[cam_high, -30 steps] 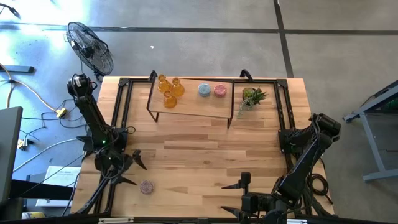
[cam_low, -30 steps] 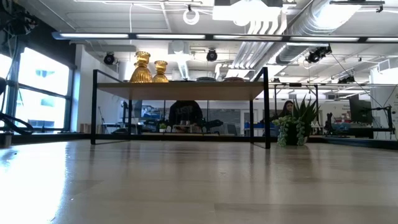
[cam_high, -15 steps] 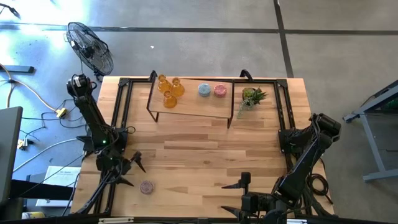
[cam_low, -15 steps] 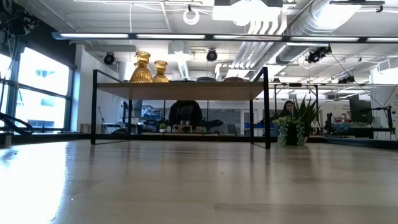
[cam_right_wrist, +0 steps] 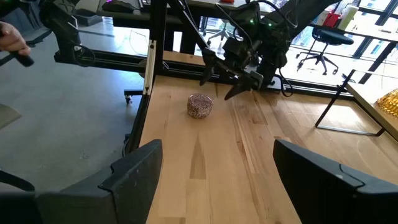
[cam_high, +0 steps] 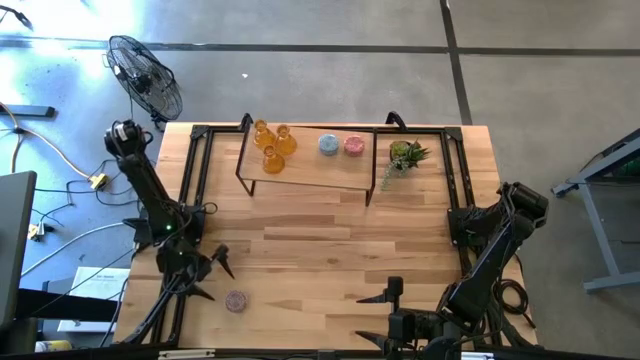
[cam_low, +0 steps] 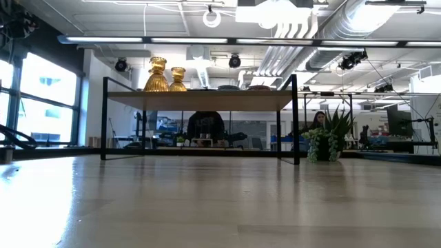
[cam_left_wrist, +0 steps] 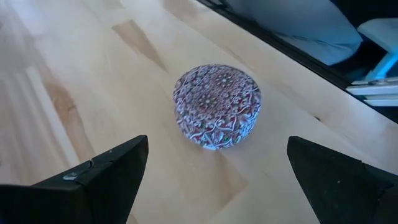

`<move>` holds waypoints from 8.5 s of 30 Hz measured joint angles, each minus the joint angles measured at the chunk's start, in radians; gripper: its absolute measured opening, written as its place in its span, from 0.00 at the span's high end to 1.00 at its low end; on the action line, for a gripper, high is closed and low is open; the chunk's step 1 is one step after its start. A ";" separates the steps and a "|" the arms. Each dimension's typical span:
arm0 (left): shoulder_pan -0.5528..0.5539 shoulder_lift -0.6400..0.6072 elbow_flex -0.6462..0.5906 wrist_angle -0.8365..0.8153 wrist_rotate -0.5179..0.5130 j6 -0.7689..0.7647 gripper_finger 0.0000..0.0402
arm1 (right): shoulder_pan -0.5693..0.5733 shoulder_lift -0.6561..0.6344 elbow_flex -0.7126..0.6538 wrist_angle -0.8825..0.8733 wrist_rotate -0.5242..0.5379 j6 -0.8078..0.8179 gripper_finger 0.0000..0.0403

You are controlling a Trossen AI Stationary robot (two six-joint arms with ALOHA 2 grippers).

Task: Pick & Place candle stick holders
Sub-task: Put the red scented candle on the shelf

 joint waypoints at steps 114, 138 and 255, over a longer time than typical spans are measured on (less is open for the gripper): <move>0.296 0.612 0.004 0.720 0.364 0.221 0.06 | 0.000 0.000 0.000 -0.001 -0.007 0.003 0.25; 0.295 0.803 0.032 0.897 0.381 0.225 0.06 | 0.000 0.000 0.000 -0.001 -0.008 0.002 0.25; 0.295 1.102 0.177 1.158 0.352 0.349 0.06 | 0.000 0.000 0.000 -0.007 0.015 0.010 0.25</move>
